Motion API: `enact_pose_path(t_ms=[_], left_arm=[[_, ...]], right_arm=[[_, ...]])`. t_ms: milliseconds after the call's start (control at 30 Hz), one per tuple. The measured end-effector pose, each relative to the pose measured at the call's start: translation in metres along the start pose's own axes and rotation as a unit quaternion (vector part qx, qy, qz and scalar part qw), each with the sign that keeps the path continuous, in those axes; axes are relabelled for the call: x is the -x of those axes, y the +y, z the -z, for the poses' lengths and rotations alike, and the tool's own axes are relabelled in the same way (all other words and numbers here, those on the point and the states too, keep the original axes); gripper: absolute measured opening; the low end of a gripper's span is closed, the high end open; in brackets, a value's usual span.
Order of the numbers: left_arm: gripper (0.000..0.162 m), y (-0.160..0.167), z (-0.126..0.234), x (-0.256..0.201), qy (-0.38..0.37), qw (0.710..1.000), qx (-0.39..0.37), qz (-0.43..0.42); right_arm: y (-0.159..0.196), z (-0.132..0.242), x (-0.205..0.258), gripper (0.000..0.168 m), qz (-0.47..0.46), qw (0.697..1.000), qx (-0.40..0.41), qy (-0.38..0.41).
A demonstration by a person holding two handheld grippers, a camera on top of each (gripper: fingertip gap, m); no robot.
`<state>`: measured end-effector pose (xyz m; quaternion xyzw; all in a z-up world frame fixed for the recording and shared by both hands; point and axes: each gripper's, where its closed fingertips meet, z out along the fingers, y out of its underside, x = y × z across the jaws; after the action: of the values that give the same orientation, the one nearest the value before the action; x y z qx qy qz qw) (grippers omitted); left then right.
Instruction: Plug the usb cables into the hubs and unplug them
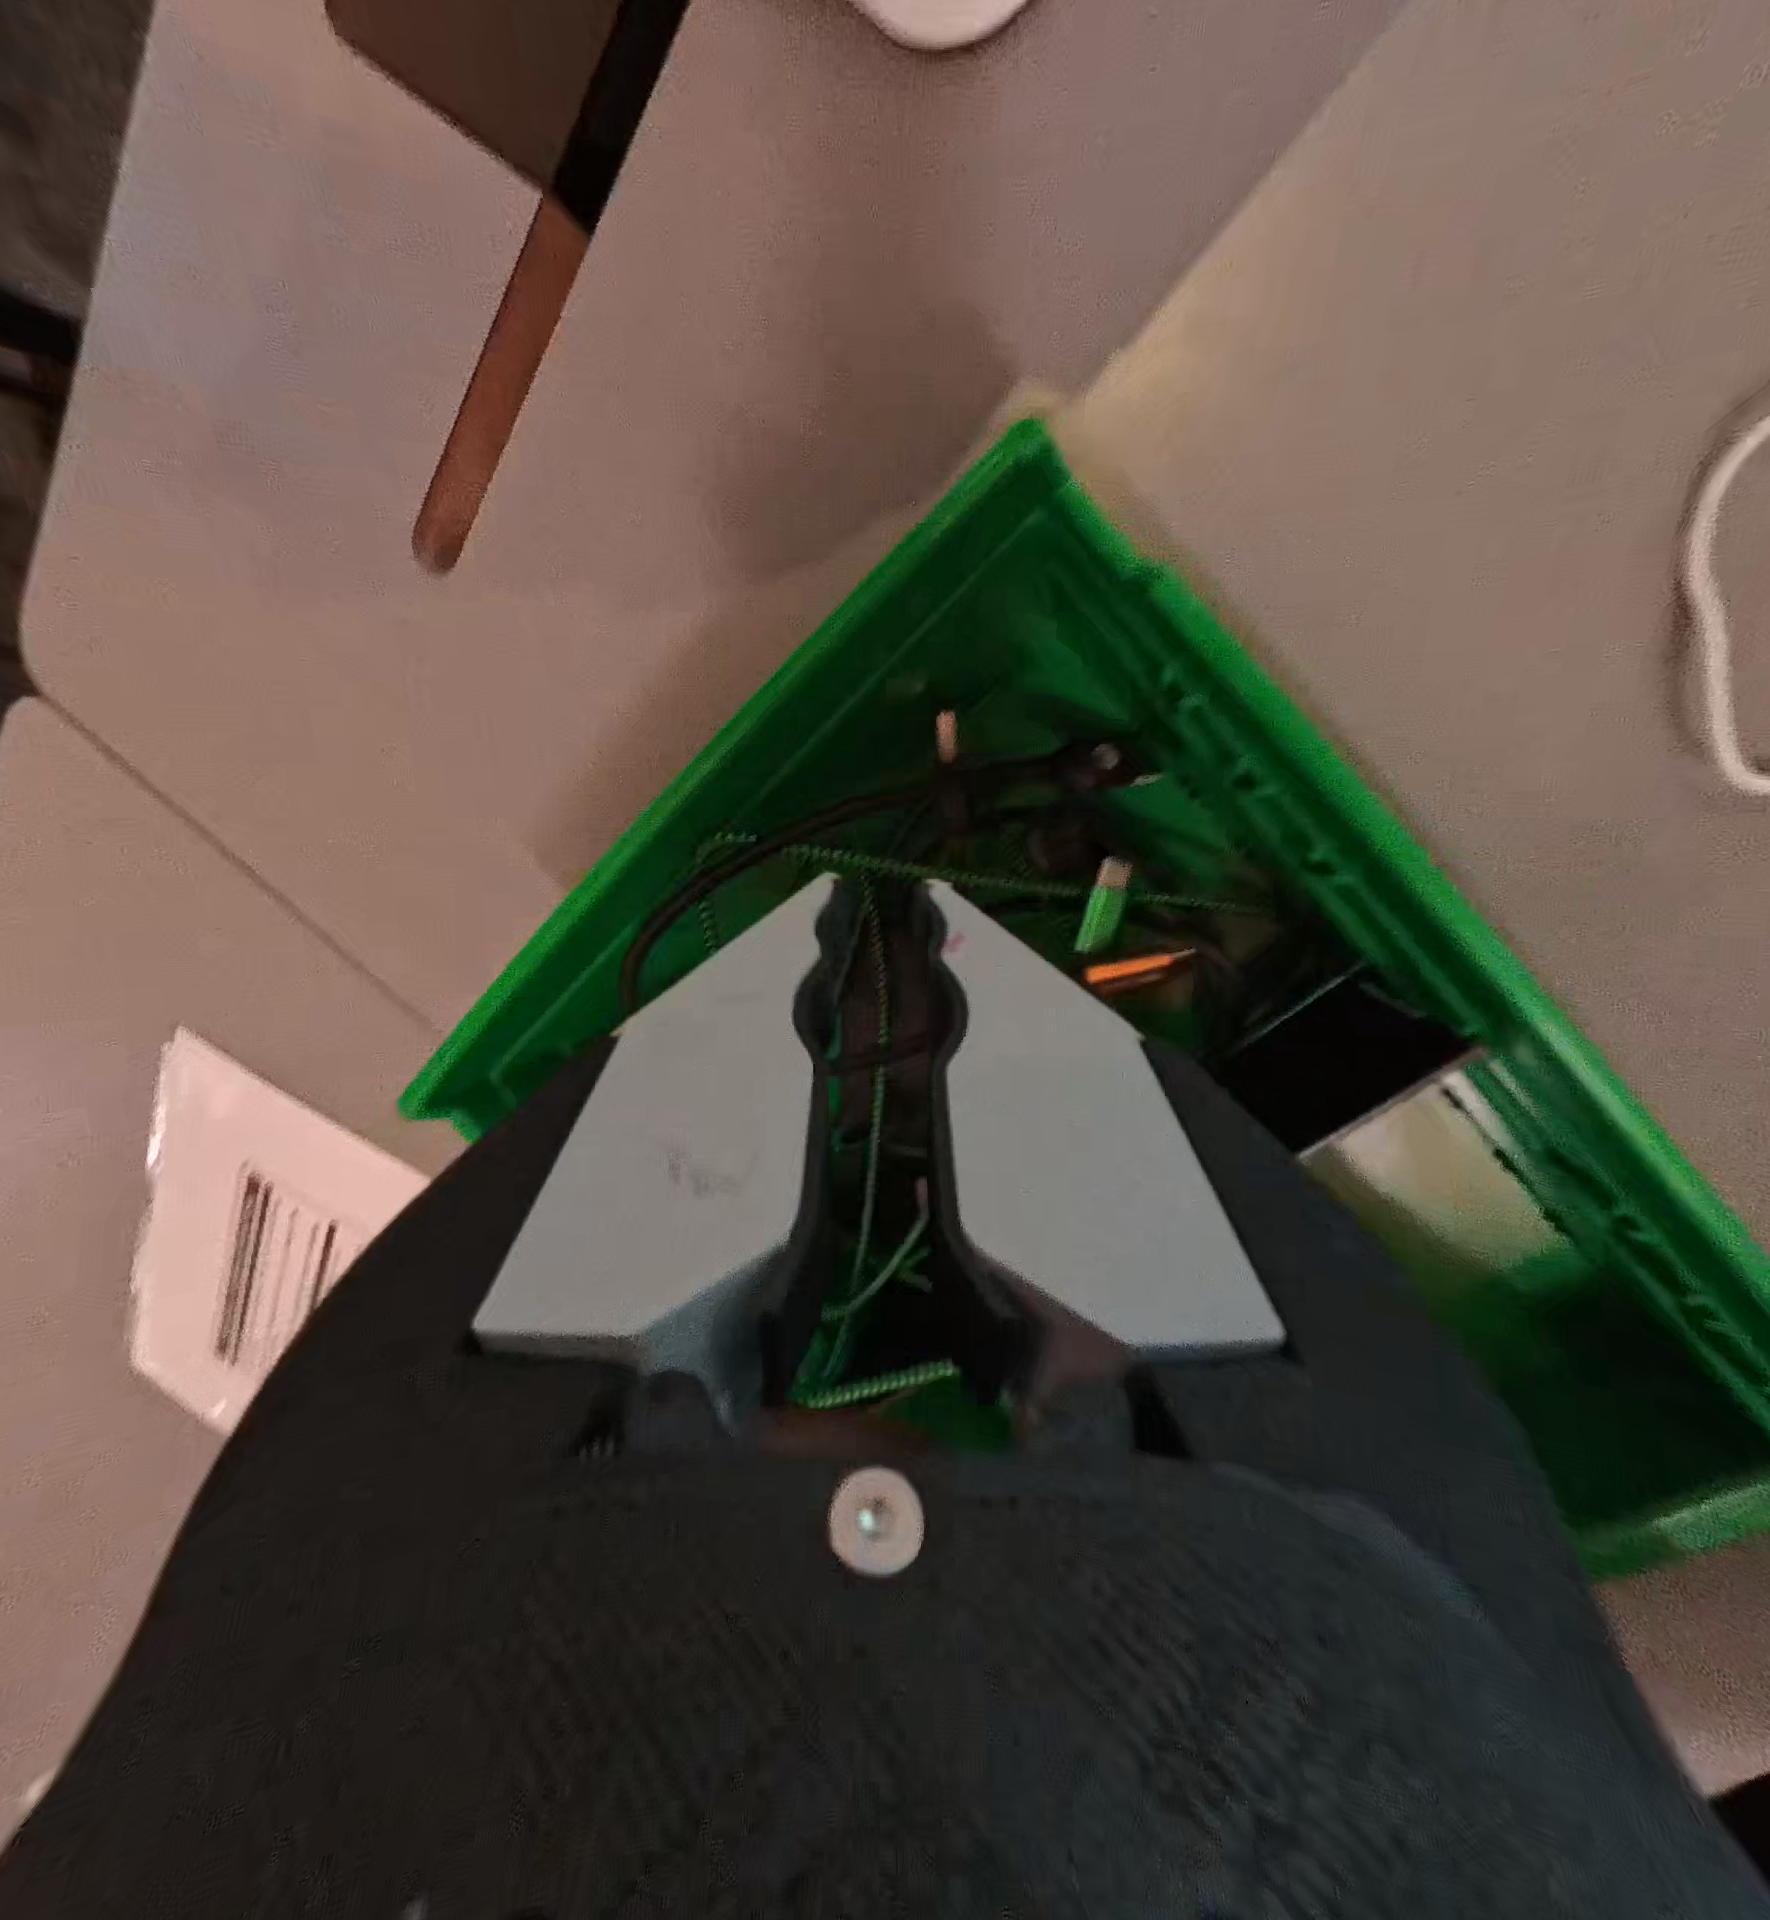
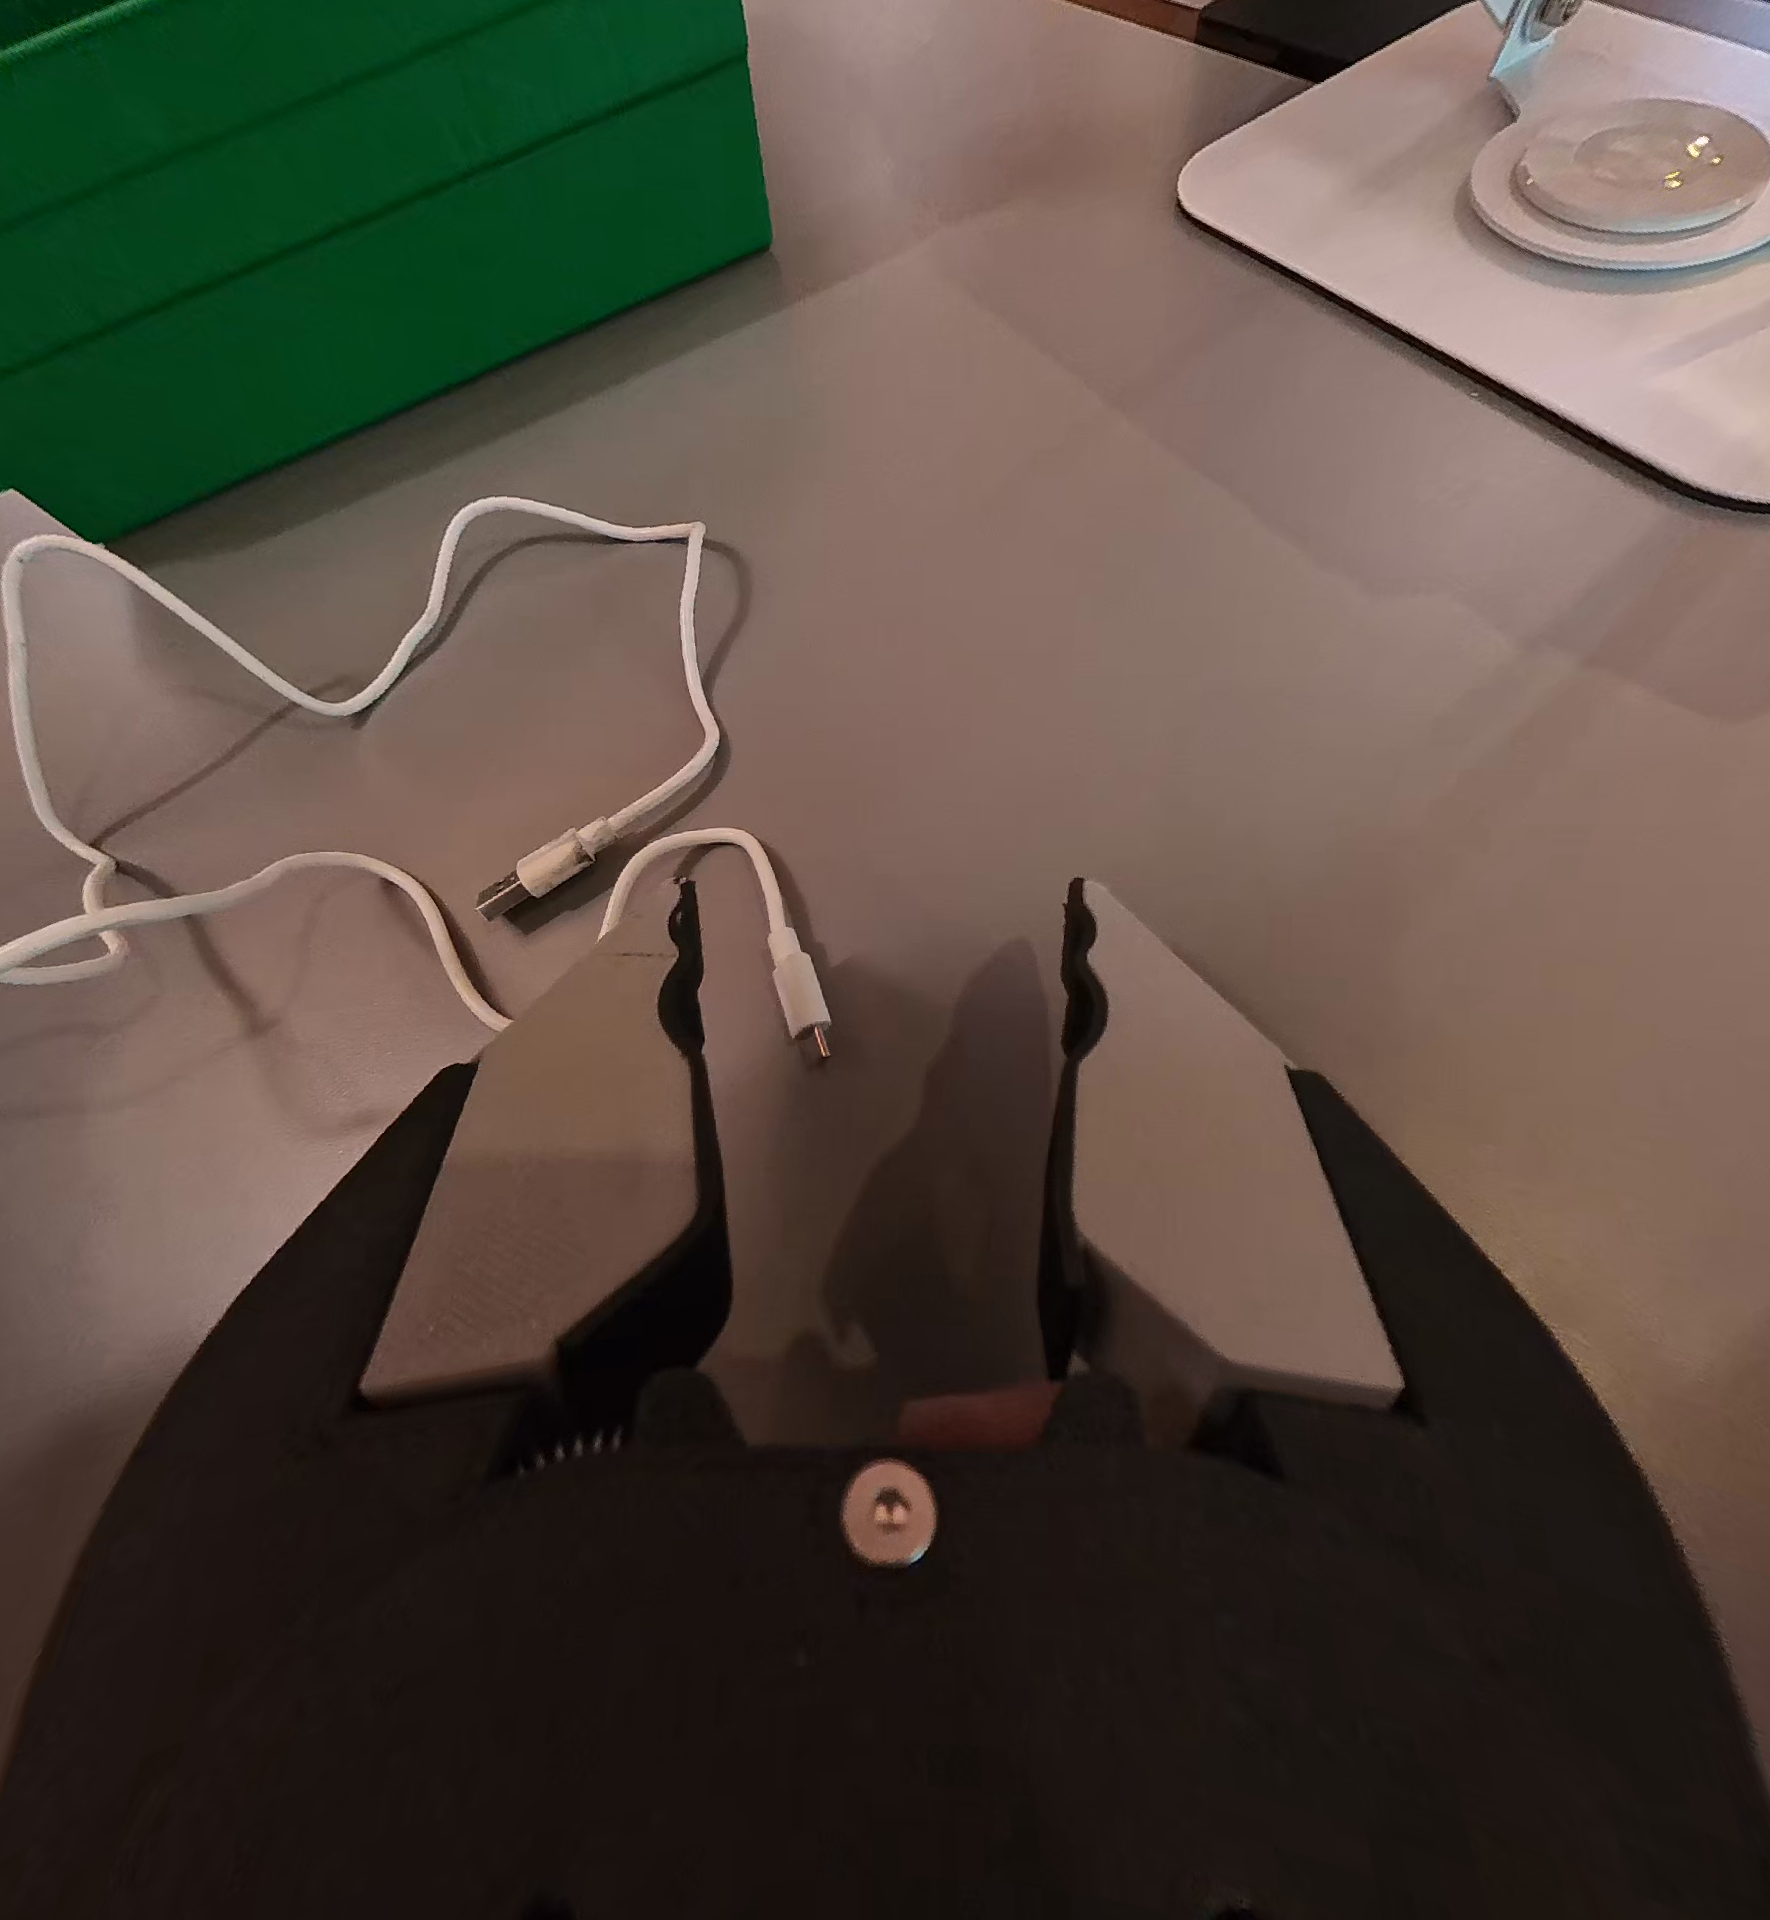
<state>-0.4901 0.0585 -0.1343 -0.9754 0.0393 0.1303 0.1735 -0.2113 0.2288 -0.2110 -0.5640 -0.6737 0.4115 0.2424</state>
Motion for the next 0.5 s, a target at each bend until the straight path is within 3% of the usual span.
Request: enact_pose_path(t_ms=[67, 267, 433, 500], left_arm=[[0.012, -0.011, -0.003, -0.010, 0.030, 0.999, -0.021, 0.009], [0.018, -0.005, -0.043, -0.006, 0.008, 1.000, 0.024, -0.006], [0.017, -0.012, -0.061, -0.011, 0.008, 1.000, 0.019, -0.004], [0.000, -0.010, -0.065, -0.004, -0.014, 1.000, 0.026, -0.009]], right_arm=[[0.001, -0.001, 0.001, 0.068, -0.002, 1.000, 0.002, -0.003], [0.001, -0.001, 0.000, 0.068, -0.004, 1.000, 0.001, 0.000], [0.002, -0.002, 0.000, 0.068, -0.010, 1.000, 0.002, -0.003], [0.002, -0.002, 0.001, 0.067, -0.010, 1.000, 0.001, -0.006]])
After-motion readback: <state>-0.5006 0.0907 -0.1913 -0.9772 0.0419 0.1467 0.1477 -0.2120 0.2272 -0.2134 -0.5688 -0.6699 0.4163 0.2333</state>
